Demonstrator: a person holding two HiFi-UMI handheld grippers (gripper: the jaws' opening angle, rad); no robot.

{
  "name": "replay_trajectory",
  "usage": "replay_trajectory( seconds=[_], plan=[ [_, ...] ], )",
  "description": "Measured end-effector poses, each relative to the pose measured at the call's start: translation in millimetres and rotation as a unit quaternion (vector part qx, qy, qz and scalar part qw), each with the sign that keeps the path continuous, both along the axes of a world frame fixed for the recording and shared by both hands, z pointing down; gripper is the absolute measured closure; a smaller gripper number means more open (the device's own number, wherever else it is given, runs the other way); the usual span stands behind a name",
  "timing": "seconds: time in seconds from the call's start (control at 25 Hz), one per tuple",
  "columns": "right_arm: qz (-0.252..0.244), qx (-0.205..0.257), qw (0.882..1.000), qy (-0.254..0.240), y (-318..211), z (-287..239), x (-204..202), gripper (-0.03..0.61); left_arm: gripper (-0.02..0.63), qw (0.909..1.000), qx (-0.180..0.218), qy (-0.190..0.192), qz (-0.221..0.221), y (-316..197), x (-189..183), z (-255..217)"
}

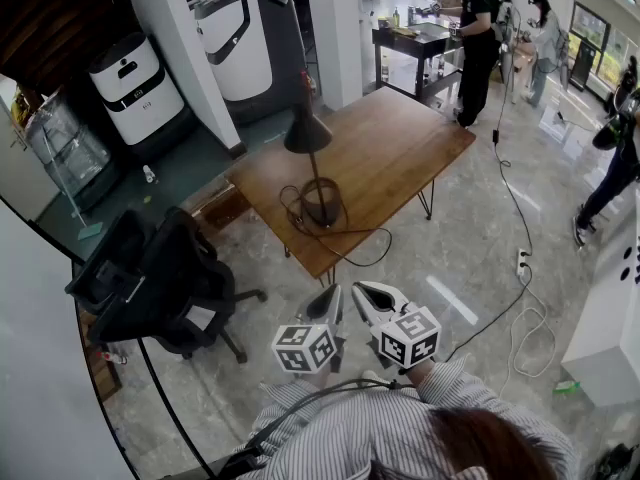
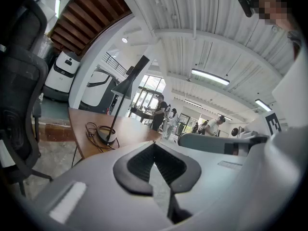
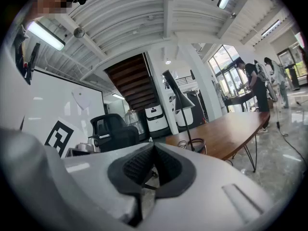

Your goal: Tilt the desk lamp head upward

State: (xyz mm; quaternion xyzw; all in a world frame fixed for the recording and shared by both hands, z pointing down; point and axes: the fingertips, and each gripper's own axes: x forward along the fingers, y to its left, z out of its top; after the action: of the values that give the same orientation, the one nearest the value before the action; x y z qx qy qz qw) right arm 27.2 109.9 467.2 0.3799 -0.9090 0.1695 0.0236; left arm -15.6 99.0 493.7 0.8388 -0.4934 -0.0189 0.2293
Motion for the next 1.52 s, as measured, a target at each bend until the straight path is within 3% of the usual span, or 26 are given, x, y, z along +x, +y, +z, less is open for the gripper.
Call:
replay_trajectory(
  seconds=[0.76,1.0,1.52],
  plan=[
    [-0.001,-0.007,1.000,-0.001,-15.9,4.5,5.4,0.577,0.611,1.0000,-0.004,0.003,-0.006,-16.1,3.1,1.0],
    [-0.012,-0.019,0.999,-0.028,-20.5,1.8,7.4,0.577,0.611,0.9998,-0.008,0.013,-0.010,-22.0,4.0,2.0],
    [-0.037,0.024,0.999,-0.017,-66.1,-14.2,33.2,0.575,0.607,0.9991,0.020,-0.020,-0.030,-70.5,-7.1,-7.6]
  ],
)
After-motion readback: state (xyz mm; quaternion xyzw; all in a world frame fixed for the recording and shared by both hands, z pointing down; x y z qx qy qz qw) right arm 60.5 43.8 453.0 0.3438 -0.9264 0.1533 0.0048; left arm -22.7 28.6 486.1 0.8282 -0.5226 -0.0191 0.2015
